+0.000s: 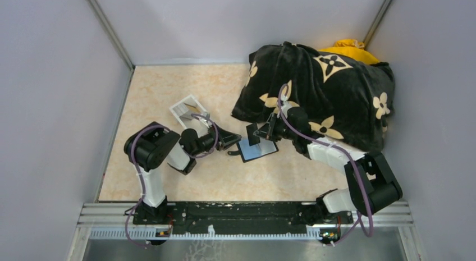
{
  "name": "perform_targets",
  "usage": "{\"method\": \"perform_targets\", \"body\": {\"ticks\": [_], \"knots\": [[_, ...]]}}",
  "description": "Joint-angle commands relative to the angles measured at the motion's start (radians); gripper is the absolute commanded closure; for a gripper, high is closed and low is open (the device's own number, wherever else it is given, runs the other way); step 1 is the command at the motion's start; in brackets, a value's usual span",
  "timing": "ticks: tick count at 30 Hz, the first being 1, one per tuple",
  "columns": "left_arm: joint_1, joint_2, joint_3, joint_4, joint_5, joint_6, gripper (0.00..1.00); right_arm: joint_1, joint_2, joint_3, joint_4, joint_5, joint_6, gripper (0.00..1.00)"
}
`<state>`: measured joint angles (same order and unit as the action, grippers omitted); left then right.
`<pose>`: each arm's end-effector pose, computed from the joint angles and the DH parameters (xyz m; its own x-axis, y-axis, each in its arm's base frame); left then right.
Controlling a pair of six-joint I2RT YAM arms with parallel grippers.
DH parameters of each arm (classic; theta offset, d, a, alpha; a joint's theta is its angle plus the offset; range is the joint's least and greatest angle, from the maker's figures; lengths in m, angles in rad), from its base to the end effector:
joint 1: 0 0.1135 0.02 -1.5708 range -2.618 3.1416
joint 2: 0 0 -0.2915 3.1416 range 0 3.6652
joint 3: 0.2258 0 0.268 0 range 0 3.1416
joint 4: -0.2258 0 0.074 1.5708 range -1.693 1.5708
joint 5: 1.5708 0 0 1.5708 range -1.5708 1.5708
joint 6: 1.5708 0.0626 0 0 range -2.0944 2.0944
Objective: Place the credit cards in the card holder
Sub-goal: Pick up the credit card from the storage box, then insert the credit card into the card holder.
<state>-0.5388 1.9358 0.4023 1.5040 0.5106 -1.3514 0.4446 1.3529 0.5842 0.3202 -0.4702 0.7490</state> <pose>0.2609 -0.1916 0.1232 -0.8517 -0.4830 -0.2035 0.1640 0.1232 -0.9787 0.2617 0.1561 0.2034 -0.7987 0.2919 -0.5262 -0.2842 0.5878 0.7574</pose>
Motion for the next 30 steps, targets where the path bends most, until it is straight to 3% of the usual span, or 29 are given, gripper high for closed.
{"method": "perform_targets", "body": {"ticks": [1,8,14,18,30], "knots": [[0.005,-0.092,-0.005,-0.049,-0.016,0.111,0.62,-0.017,-0.021,0.09,-0.179,0.026,-0.127,1.0],[-0.042,-0.243,0.089,-0.506,-0.061,0.317,0.77,-0.017,0.04,0.124,-0.256,0.08,-0.2,1.0],[-0.108,-0.269,0.208,-0.832,-0.142,0.441,0.93,-0.017,0.081,0.144,-0.283,0.103,-0.238,1.0],[-0.133,-0.255,0.265,-0.956,-0.187,0.484,1.0,-0.017,0.098,0.153,-0.286,0.114,-0.257,1.0],[-0.185,-0.232,0.361,-1.176,-0.283,0.549,1.0,-0.017,0.151,0.161,-0.257,0.114,-0.269,1.0]]}}
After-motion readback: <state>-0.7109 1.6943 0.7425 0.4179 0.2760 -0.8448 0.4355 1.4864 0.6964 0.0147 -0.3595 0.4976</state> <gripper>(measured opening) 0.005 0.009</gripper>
